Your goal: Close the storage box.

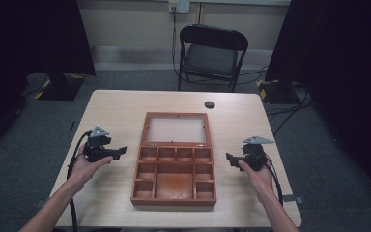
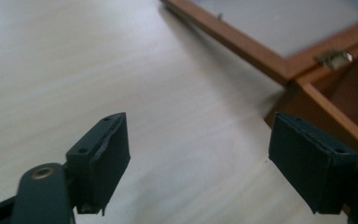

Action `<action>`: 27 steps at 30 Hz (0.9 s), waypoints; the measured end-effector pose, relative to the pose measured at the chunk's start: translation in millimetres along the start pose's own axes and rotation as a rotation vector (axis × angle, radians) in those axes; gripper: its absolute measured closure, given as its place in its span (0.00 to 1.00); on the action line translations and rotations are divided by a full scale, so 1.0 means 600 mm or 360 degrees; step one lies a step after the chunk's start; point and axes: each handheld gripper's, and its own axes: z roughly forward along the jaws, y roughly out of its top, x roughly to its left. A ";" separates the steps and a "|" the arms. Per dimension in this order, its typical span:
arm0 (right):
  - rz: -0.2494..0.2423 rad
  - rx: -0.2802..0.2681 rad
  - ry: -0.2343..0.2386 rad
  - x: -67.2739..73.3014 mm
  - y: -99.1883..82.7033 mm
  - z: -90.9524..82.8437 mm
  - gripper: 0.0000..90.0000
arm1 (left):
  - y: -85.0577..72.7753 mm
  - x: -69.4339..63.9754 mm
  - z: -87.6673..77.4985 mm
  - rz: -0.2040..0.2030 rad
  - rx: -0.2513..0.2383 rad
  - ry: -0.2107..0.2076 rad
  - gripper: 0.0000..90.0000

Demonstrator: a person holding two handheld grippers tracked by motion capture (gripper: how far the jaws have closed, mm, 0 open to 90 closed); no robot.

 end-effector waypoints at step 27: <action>0.0005 -0.0045 0.0223 0.037 0.134 0.110 0.17 | 0.091 -0.009 0.090 -0.0125 0.0082 -0.0147 0.22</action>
